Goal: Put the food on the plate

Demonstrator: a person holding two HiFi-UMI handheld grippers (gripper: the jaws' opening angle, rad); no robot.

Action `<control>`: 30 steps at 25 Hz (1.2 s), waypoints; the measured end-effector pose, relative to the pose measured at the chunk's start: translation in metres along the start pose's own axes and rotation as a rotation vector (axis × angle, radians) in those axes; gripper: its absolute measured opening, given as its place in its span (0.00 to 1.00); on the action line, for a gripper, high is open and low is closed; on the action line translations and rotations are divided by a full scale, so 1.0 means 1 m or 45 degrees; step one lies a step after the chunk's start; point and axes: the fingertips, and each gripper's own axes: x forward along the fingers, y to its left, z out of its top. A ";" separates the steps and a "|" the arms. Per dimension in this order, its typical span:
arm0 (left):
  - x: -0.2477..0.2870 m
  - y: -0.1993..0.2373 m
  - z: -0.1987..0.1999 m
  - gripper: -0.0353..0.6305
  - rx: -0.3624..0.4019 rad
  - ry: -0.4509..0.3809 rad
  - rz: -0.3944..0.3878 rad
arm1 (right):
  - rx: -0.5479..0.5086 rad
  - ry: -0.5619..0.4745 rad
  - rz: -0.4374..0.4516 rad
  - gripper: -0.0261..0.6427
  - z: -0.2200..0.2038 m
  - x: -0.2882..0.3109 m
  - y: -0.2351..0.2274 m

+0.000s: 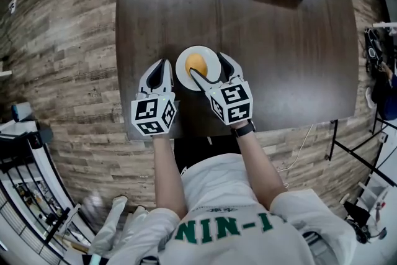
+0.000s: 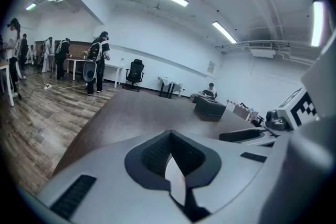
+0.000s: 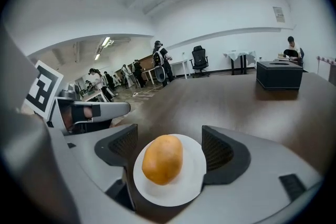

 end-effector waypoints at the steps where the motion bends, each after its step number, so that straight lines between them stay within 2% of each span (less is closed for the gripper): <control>1: -0.001 0.000 0.002 0.07 0.005 -0.003 0.002 | -0.006 -0.008 -0.003 0.63 0.004 -0.002 0.000; 14: -0.025 -0.014 0.041 0.07 0.082 -0.066 -0.010 | -0.010 -0.090 -0.072 0.51 0.035 -0.040 -0.011; 22: -0.038 -0.040 0.072 0.07 0.149 -0.100 -0.055 | -0.019 -0.168 -0.144 0.45 0.062 -0.075 -0.023; 24: -0.043 -0.049 0.081 0.07 0.165 -0.115 -0.063 | -0.003 -0.198 -0.155 0.41 0.070 -0.087 -0.026; 30: -0.058 -0.072 0.118 0.07 0.228 -0.190 -0.086 | -0.027 -0.326 -0.188 0.37 0.112 -0.118 -0.028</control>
